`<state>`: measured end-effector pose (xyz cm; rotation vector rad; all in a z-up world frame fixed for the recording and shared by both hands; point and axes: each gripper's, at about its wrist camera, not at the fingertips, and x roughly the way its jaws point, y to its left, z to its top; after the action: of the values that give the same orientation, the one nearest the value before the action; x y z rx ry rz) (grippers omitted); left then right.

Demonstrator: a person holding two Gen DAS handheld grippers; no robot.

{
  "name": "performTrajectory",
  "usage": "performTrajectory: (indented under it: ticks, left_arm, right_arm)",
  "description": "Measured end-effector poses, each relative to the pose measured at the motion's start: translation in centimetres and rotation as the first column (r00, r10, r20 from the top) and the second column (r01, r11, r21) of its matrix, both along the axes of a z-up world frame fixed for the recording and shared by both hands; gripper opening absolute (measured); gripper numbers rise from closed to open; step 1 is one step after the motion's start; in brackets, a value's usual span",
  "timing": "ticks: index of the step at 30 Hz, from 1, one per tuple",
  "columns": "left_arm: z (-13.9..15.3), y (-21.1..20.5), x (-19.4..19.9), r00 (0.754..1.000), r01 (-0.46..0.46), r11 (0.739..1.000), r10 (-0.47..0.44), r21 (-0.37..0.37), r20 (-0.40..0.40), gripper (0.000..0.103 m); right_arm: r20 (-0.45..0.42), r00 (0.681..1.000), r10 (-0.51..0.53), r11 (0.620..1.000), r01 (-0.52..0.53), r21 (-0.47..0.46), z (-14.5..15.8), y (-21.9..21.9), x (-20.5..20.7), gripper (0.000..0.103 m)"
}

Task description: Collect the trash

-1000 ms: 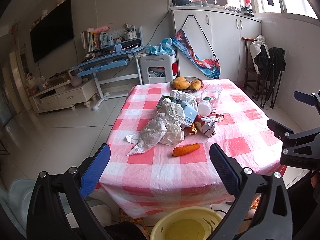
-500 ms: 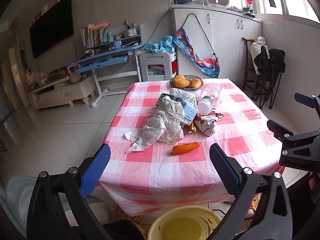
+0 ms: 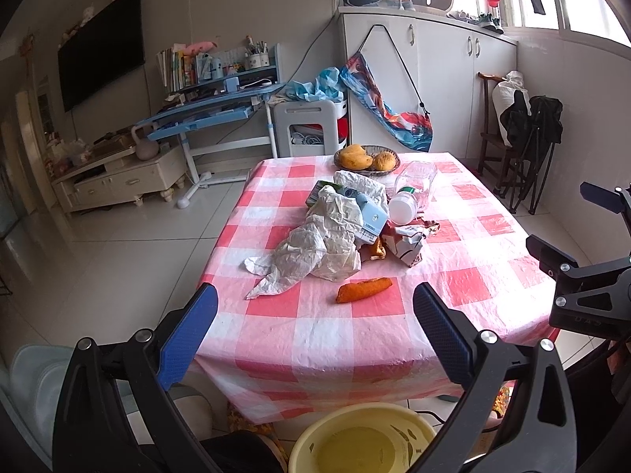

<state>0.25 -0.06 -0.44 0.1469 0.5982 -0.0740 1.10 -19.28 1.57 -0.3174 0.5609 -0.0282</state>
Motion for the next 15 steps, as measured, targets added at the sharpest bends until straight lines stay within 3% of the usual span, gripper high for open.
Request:
performTrajectory:
  ticks: [15]
  left_arm:
    - [-0.2,1.3,0.3,0.999,-0.035,0.998,0.033,-0.060,-0.024,0.096]
  right_arm:
    - [0.002,1.000,0.008,1.000,-0.008,-0.014,0.2,0.2,-0.2,0.097]
